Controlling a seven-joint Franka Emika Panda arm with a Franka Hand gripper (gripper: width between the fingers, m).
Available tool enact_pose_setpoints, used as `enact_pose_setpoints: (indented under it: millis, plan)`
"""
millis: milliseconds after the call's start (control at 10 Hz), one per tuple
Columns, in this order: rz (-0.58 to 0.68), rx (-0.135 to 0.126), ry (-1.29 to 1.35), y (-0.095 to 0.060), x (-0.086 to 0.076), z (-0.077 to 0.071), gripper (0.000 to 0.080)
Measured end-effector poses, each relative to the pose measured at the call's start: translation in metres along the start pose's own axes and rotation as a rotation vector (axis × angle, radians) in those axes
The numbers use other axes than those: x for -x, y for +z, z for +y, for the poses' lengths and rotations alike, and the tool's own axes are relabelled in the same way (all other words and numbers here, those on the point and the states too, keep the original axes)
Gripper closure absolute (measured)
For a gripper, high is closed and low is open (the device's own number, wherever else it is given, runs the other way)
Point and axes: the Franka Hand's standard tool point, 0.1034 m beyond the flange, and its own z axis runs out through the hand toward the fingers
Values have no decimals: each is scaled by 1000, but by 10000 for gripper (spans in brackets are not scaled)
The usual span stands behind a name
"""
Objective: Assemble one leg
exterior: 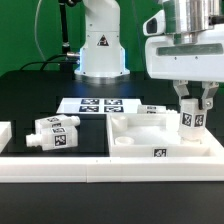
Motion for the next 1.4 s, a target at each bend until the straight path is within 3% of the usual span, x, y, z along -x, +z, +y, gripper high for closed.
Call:
enact_pose_setpoints:
  millis: [300, 500, 600, 900, 1100, 1400]
  plan:
    - [-14, -7, 141, 0, 0, 0, 514]
    - [-14, -7, 67, 0, 0, 0, 269]
    - [-24, 11, -17, 0, 2, 1, 186]
    - [-27, 9, -265, 1, 2, 2, 157]
    - [-25, 37, -518, 0, -1, 5, 151]
    - [-12, 58, -868, 5, -5, 4, 150]
